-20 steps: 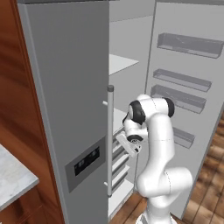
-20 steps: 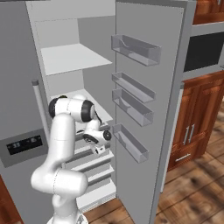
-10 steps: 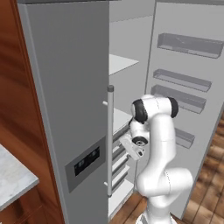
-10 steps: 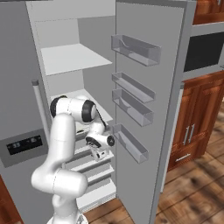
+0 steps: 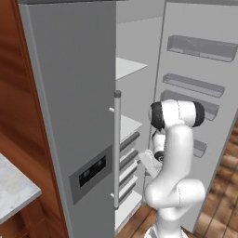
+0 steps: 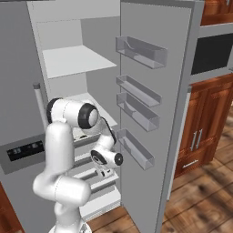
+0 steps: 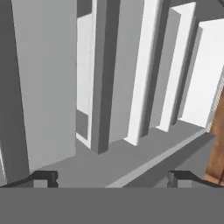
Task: Place the avocado and bell pepper inside the fridge drawer. Close the drawer after placing the vegetables.
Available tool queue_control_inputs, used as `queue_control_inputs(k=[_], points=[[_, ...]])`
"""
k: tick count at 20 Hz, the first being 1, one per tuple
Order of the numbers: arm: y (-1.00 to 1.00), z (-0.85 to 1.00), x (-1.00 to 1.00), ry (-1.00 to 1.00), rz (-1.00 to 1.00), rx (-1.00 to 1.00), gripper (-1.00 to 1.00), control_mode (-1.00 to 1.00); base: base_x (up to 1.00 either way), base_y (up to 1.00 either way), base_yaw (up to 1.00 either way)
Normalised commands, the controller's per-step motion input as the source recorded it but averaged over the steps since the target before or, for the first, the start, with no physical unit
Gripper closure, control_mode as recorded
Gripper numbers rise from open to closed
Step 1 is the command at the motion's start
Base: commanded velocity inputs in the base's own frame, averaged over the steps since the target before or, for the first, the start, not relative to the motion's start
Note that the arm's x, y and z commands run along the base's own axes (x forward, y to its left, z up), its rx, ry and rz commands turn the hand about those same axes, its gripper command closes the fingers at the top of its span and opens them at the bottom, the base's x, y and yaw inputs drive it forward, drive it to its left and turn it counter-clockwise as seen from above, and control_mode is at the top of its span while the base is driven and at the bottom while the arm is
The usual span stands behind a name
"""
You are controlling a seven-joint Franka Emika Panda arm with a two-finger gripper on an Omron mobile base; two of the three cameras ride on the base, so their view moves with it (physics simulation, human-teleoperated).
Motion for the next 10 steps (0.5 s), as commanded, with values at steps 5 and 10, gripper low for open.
queue_control_inputs(k=[5,10], points=[[-0.32,0.77,-0.71,0.00,-0.04,0.00,-1.00,-1.00,0.00,0.00,0.00],[-0.10,0.93,-0.48,0.00,-0.04,0.00,-1.00,-1.00,0.00,0.00,0.00]])
